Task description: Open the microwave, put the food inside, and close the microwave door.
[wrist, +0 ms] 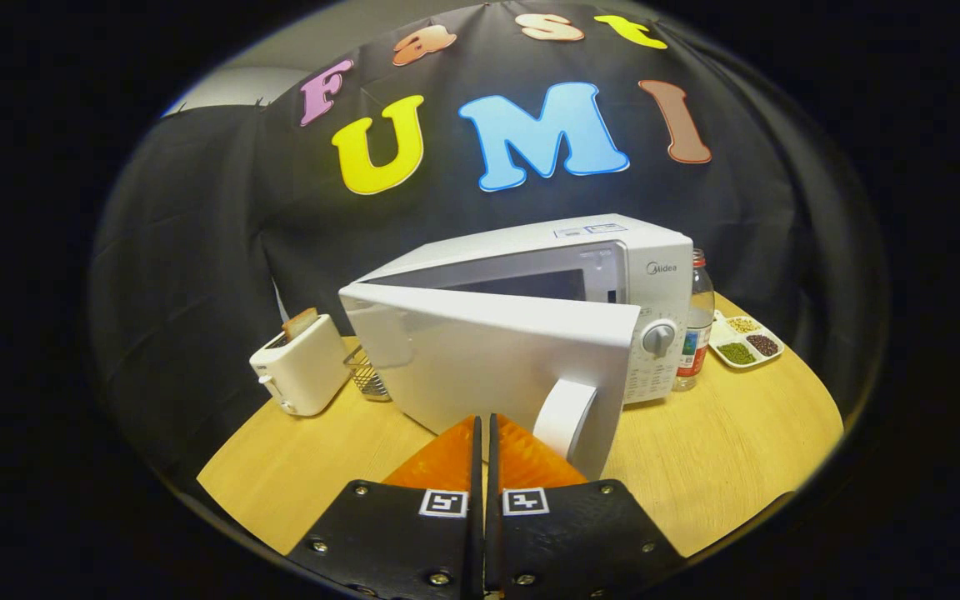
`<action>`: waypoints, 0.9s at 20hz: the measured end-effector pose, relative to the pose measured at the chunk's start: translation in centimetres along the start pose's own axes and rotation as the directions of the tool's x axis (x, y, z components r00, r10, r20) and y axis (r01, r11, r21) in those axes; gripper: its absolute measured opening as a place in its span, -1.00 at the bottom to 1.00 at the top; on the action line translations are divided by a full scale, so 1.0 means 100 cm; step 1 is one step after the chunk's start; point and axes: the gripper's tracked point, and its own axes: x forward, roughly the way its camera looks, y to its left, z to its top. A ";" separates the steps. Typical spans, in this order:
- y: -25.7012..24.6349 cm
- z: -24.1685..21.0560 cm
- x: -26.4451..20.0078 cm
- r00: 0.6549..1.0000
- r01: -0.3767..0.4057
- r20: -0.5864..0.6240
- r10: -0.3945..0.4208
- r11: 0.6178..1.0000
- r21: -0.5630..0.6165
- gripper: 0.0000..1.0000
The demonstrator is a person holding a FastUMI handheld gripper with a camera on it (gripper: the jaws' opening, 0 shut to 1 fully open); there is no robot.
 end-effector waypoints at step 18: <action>-0.054 0.033 0.091 0.993 0.118 -0.008 -0.118 0.992 0.050 -0.98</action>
